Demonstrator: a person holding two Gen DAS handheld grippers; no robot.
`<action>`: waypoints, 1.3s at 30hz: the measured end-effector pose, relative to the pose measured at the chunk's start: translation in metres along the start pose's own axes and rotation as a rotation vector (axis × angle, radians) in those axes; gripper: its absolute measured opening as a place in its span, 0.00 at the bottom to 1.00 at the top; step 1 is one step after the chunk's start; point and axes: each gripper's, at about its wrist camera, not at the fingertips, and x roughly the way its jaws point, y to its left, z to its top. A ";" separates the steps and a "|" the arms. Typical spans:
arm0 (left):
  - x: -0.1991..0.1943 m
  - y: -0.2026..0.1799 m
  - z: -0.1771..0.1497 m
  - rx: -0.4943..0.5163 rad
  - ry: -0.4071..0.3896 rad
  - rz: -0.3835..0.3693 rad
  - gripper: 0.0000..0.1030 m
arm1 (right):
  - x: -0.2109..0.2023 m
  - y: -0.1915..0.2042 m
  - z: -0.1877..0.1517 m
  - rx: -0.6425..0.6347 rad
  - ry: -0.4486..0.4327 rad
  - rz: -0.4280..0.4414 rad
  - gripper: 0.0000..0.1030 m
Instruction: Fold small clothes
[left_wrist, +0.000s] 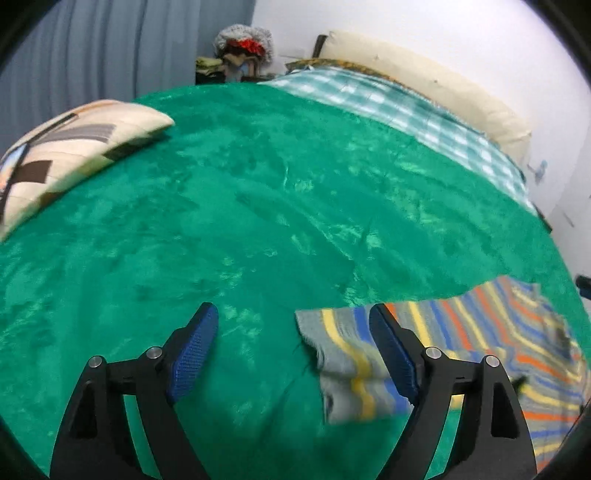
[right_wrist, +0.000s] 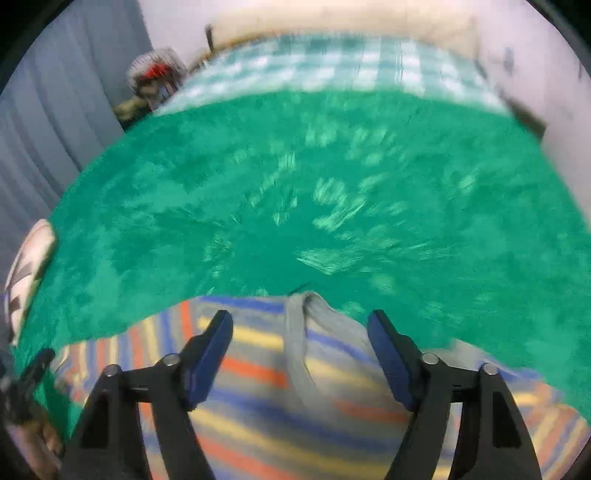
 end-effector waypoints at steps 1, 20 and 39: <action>-0.010 0.000 -0.001 0.002 -0.001 -0.003 0.83 | -0.023 -0.003 -0.010 -0.020 -0.018 -0.005 0.73; -0.137 -0.167 -0.214 0.592 0.332 -0.232 0.88 | -0.258 -0.070 -0.356 0.002 -0.084 -0.303 0.79; -0.078 -0.057 -0.154 0.180 0.239 -0.024 0.94 | -0.269 -0.128 -0.372 0.250 -0.244 -0.465 0.84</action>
